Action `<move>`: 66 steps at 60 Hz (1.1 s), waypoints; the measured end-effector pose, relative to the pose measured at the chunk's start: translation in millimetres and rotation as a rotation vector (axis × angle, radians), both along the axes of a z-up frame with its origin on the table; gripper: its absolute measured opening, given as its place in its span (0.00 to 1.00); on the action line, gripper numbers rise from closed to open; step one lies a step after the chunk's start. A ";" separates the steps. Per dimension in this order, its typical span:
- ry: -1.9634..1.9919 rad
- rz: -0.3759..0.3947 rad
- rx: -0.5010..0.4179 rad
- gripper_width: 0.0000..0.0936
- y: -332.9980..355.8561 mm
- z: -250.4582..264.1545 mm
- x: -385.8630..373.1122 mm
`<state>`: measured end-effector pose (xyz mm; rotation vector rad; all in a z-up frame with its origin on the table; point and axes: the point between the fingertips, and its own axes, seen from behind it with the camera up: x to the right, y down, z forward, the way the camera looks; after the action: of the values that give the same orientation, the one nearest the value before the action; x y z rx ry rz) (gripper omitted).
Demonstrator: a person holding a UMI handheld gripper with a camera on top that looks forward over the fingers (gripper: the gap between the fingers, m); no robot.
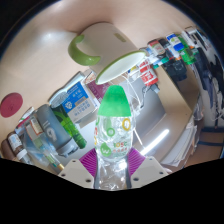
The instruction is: Pour water
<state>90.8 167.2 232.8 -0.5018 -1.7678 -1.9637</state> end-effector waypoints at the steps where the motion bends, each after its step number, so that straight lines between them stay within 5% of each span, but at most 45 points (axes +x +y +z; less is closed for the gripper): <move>1: -0.006 -0.002 0.003 0.39 0.1 0.7 0.0; 19: 0.112 -0.010 0.000 0.39 -1.8 6.4 8.6; 32: 1.149 -0.010 0.064 0.39 -8.5 37.7 62.8; 49: 2.479 -0.078 -0.004 0.39 -25.8 -77.2 141.7; 66: 2.535 -0.016 -0.185 0.39 -28.3 -127.5 137.9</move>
<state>228.7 138.9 105.3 -1.7003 -0.0542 0.0143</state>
